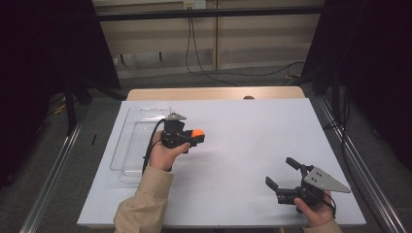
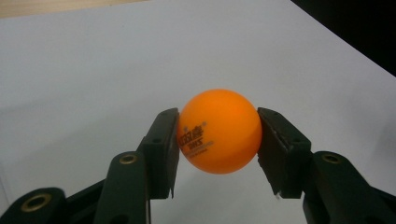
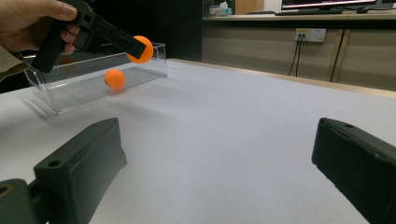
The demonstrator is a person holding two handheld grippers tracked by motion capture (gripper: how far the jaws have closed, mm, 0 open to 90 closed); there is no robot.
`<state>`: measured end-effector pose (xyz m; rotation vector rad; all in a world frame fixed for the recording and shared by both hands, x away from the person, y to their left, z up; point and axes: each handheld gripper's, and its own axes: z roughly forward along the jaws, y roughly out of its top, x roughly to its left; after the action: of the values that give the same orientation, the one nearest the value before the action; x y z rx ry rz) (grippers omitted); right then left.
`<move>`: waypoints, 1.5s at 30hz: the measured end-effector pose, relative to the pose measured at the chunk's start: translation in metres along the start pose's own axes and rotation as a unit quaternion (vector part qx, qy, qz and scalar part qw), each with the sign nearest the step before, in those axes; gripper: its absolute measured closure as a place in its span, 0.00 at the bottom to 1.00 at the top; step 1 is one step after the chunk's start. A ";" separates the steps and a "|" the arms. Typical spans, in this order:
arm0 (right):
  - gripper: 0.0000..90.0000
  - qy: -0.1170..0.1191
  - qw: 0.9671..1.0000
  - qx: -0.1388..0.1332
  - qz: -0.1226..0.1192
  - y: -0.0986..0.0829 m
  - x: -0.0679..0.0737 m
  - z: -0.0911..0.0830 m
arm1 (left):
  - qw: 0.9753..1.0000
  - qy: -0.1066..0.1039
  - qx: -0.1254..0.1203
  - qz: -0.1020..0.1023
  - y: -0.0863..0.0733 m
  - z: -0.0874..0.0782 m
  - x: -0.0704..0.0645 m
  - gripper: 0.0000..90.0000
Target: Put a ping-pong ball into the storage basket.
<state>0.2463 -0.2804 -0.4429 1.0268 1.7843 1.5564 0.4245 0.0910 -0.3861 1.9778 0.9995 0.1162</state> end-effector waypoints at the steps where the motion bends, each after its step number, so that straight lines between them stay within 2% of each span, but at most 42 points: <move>1: 0.01 0.000 1.000 0.000 0.000 0.000 0.000 0.000 | 1.000 0.001 0.000 0.001 0.000 0.000 0.001 0.57; 17: 0.01 0.000 1.000 0.000 0.000 0.000 0.000 0.000 | 1.000 0.005 0.003 -0.005 0.001 -0.004 0.004 0.57; 45: 0.01 0.001 1.000 0.000 0.000 0.000 0.000 0.000 | 1.000 0.012 -0.011 -0.013 0.004 -0.018 0.014 0.57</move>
<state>0.2464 -0.2803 -0.4429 1.0251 1.7867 1.5567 0.4282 0.1113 -0.3769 1.9473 1.0342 0.1372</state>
